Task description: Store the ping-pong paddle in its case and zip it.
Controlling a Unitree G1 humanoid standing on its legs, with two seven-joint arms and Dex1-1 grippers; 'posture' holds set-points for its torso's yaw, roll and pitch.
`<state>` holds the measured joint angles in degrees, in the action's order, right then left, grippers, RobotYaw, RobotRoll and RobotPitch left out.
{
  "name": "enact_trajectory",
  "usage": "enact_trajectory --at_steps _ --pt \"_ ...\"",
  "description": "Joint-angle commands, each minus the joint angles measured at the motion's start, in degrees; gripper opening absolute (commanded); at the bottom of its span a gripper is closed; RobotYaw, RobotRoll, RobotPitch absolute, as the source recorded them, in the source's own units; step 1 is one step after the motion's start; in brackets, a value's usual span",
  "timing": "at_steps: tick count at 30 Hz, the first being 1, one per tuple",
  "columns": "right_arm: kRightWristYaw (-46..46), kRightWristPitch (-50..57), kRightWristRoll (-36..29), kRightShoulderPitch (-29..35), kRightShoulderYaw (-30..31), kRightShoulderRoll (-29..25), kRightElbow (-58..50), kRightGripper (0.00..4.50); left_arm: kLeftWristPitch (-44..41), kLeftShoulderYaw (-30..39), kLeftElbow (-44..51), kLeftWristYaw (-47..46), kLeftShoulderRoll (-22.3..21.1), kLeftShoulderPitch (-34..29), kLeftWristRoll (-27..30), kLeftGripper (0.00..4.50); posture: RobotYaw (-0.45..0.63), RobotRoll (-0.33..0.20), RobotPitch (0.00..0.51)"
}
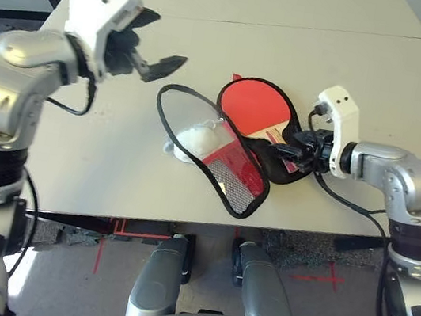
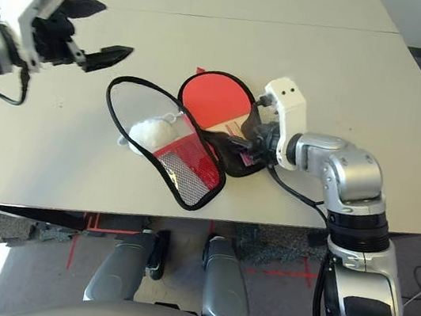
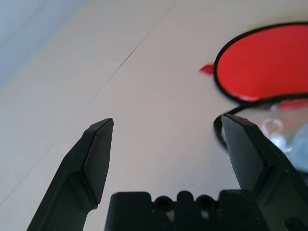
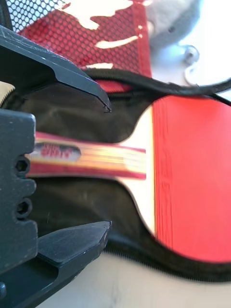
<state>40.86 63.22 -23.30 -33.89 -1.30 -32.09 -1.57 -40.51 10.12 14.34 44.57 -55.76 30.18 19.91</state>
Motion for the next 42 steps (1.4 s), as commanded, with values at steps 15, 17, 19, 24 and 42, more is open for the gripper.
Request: enact_trajectory --at_steps 15,17,19,24,42 --pt "-2.45 -12.94 -1.83 -7.44 -11.91 0.55 19.69 4.44 -1.66 -11.29 4.43 -0.09 7.74 -7.42 -1.47 4.5 0.13 0.0 0.18" --pt "-3.24 -14.05 -1.81 -6.68 -12.85 0.54 20.13 4.44 -4.99 -13.71 8.11 -0.57 12.34 -4.22 1.17 4.5 0.12 0.0 0.179" --pt "-3.25 -15.3 -2.06 -5.81 -13.54 0.42 20.46 4.44 -7.15 -16.89 10.27 -1.58 17.61 -0.4 2.42 4.5 0.11 0.0 0.179" --pt "1.01 -17.56 -4.63 -5.2 -15.38 -0.27 22.77 4.44 -8.55 -25.28 9.06 -5.13 28.11 5.77 0.05 4.5 0.09 0.0 0.175" --pt "19.48 -11.18 -5.47 -7.48 -9.11 -9.69 31.31 4.44 -4.66 -28.36 6.15 -7.35 29.82 4.45 -5.49 4.5 0.09 0.0 0.196"
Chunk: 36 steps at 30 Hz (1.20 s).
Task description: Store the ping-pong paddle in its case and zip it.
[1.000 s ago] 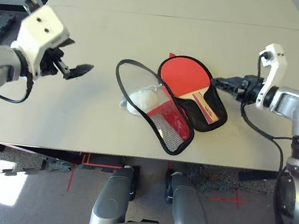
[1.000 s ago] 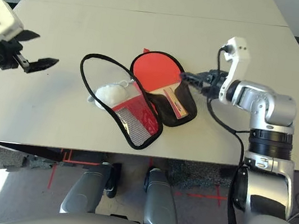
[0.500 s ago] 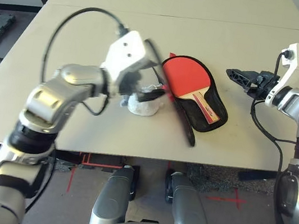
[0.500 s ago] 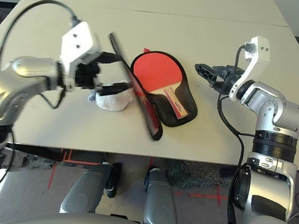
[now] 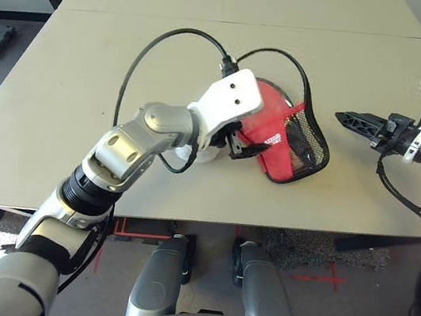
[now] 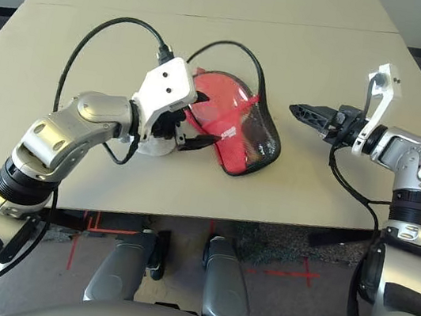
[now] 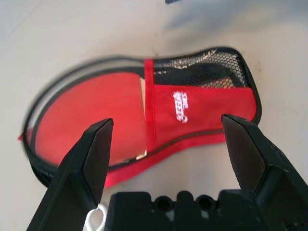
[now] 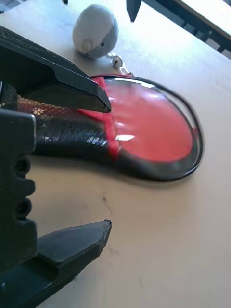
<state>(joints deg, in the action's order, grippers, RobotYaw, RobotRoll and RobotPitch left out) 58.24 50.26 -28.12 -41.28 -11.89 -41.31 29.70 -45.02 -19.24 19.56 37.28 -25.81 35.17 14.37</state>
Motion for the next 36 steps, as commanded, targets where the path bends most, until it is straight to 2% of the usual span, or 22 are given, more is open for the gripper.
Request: enact_trajectory --at_steps 1,7,14,24,36 --pt "2.77 1.89 -0.56 0.05 1.96 -0.48 -0.16 4.44 -0.33 1.36 1.19 0.04 -0.21 -0.6 0.26 4.5 0.1 0.0 0.196" --pt "4.1 3.74 0.98 -0.16 6.62 1.34 1.19 4.44 -0.74 3.98 1.84 1.42 -3.53 -0.73 0.86 4.5 0.11 0.0 0.2" --pt "3.97 4.83 2.54 -0.29 10.19 3.93 2.67 4.44 -1.46 5.05 2.54 1.64 -5.03 -0.87 1.48 4.5 0.12 0.0 0.208" --pt "4.5 8.31 2.01 1.29 12.7 7.14 0.23 4.44 -2.09 5.4 3.11 1.47 -5.25 -1.4 1.63 4.5 0.14 0.0 0.216" --pt "5.0 13.3 1.2 1.68 13.6 7.26 -1.56 4.44 -1.99 5.57 2.93 1.39 -5.27 -1.72 1.45 4.5 0.14 0.0 0.213"
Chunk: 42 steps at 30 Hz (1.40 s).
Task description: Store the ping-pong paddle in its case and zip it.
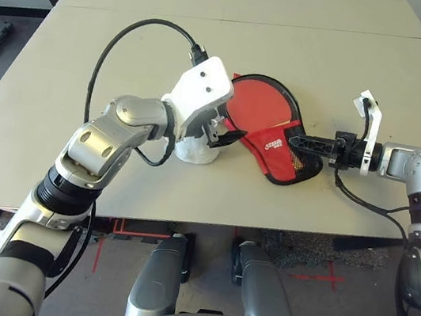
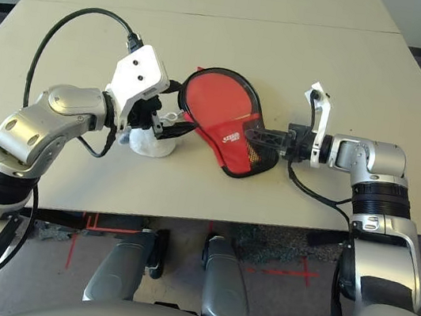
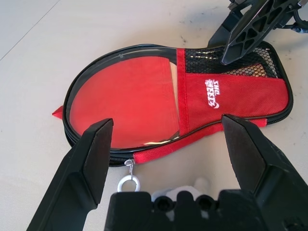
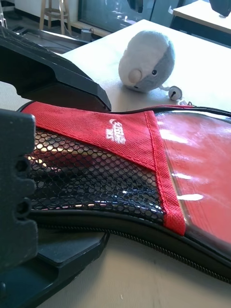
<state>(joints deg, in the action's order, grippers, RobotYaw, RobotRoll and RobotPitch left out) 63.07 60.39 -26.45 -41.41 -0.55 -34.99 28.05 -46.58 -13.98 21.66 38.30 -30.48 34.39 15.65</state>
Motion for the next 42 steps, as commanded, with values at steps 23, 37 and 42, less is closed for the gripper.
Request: enact_trajectory --at_steps 23,37,42 --pt "-2.88 9.42 0.56 1.55 2.28 -4.96 0.08 0.04 1.45 -0.75 -1.16 -0.25 0.78 -0.79 -1.5 4.5 0.12 0.0 0.214" --pt "-0.97 15.98 -7.41 13.33 -1.28 -13.56 -13.49 0.04 2.18 -0.54 -2.18 0.52 0.72 -0.26 -1.53 4.5 0.09 0.0 0.215" --pt "-5.26 20.8 -10.94 18.11 -6.18 -11.76 -20.92 0.04 2.75 -0.91 -2.78 0.77 1.03 0.16 -1.49 4.5 0.08 0.0 0.215"
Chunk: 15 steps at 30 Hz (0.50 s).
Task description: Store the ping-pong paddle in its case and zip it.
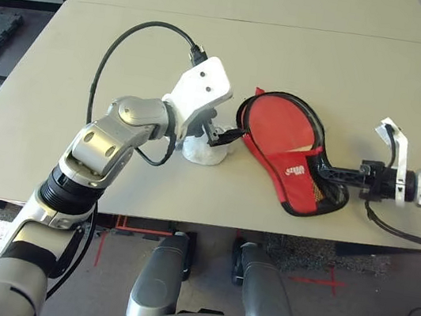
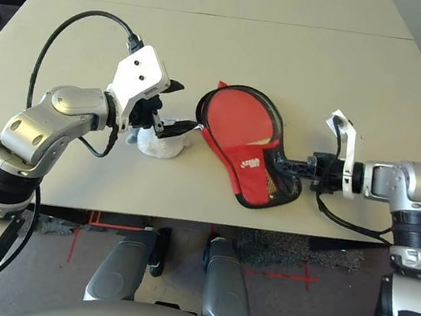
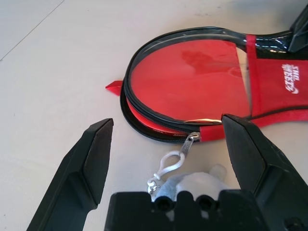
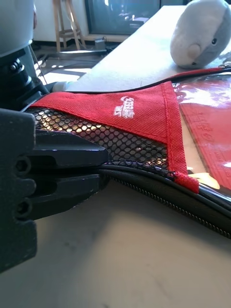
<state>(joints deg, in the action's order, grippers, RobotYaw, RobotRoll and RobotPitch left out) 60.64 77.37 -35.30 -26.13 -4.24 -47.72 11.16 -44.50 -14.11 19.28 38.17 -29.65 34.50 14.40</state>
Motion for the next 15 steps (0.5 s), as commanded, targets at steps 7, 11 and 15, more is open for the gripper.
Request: enact_trajectory --at_steps 7,11,15 --pt "-8.75 8.75 -5.07 5.98 -8.07 4.4 -10.29 0.04 1.21 -0.92 -1.0 1.23 0.32 0.2 -0.46 4.5 0.07 0.0 0.213" --pt "-10.63 9.36 -5.73 7.45 -8.96 4.66 -11.58 0.04 1.31 -1.05 -1.11 1.17 0.41 0.26 -0.59 4.5 0.08 0.0 0.212" --pt "-11.56 9.04 -6.3 8.25 -9.09 4.32 -11.99 0.04 1.47 -0.84 -1.1 1.23 0.2 -0.01 -0.62 4.5 0.08 0.0 0.212"
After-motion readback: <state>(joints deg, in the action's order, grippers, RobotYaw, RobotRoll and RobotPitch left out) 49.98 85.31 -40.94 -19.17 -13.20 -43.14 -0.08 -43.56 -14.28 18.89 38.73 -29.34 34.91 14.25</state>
